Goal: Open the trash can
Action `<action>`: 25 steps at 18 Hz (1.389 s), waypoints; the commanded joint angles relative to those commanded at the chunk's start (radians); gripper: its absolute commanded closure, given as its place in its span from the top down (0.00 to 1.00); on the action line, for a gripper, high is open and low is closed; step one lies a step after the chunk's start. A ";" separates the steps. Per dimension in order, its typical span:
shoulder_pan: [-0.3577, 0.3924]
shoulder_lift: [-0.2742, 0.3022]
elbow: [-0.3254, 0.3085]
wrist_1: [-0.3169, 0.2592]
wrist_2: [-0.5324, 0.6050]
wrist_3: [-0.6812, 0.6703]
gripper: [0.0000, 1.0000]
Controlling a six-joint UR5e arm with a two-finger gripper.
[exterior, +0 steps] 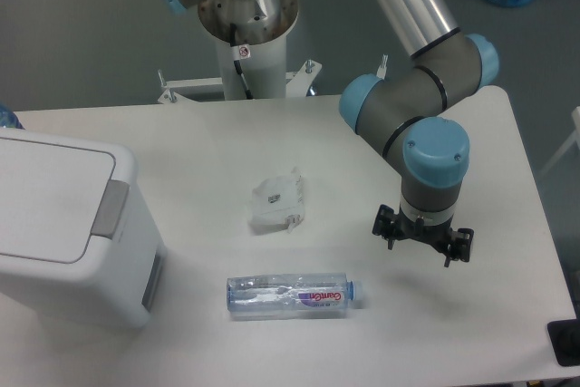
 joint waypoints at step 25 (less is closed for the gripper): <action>-0.112 -0.002 0.098 0.057 -0.107 -0.377 1.00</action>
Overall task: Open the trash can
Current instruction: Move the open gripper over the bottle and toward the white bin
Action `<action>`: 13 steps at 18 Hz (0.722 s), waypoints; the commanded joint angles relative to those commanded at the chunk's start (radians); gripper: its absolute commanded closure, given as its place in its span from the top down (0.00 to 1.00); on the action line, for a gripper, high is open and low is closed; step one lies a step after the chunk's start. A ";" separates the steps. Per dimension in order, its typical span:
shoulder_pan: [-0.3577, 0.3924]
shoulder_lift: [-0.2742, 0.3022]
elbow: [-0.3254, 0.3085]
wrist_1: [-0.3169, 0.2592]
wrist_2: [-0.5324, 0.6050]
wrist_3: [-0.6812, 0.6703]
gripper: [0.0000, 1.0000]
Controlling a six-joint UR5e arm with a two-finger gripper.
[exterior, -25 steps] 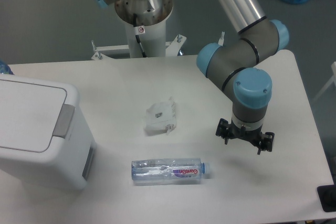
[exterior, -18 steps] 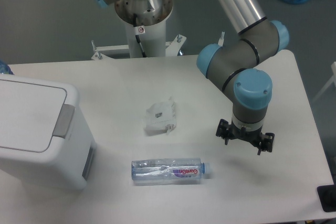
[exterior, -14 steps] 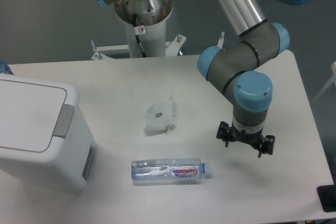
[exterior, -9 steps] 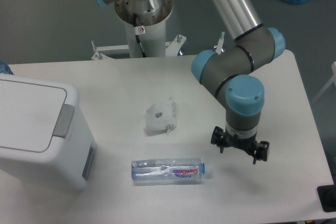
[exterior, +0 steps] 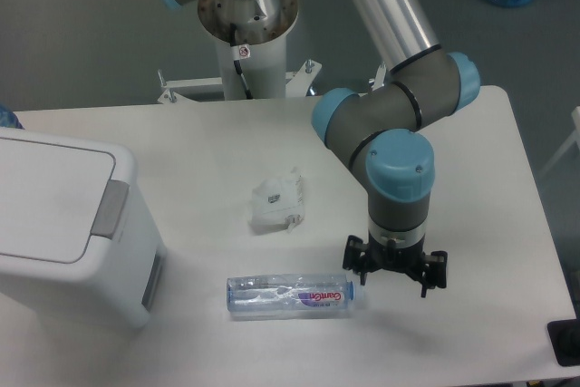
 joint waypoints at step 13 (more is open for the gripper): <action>-0.017 0.186 -0.008 -0.014 -0.281 -0.240 1.00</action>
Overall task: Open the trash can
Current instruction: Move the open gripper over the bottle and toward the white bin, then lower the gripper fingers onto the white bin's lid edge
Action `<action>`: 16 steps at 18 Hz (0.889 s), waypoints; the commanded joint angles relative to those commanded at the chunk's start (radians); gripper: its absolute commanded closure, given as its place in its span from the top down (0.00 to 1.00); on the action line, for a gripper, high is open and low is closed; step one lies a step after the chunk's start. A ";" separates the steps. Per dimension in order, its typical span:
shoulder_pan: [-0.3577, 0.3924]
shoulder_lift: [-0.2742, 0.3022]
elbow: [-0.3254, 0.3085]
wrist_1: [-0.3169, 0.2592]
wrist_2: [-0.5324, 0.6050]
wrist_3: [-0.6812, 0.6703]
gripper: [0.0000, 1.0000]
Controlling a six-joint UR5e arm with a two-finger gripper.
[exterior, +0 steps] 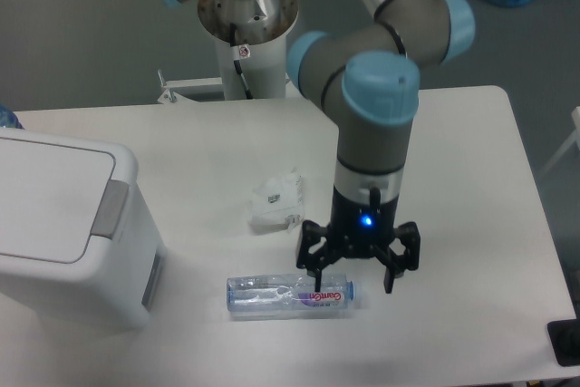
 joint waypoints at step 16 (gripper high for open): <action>-0.189 0.161 -0.017 -0.126 -0.068 -0.160 1.00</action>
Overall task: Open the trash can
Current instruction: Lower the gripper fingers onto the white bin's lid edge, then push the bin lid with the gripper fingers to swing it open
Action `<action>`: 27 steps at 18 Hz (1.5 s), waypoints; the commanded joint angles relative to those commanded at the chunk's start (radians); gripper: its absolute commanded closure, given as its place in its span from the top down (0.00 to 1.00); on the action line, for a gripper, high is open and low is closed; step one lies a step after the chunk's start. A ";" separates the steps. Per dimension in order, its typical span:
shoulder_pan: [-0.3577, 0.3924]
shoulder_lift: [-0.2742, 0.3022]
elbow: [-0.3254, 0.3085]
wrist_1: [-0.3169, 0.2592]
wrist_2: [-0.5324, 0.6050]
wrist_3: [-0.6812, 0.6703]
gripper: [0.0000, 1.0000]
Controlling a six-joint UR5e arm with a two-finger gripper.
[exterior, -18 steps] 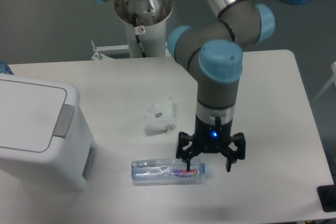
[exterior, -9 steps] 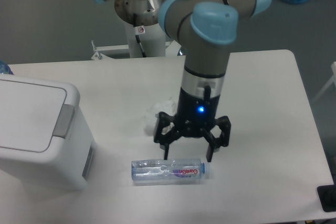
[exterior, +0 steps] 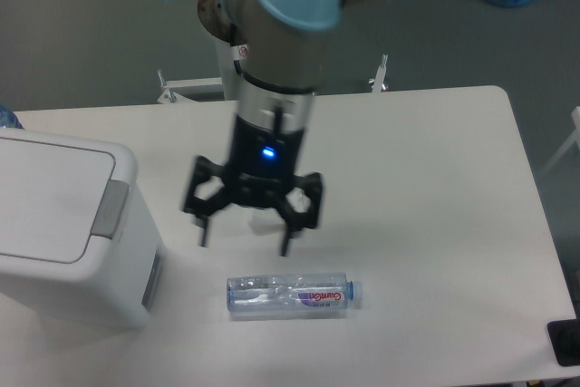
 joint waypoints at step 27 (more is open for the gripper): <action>-0.072 0.012 -0.112 0.020 0.018 -0.029 1.00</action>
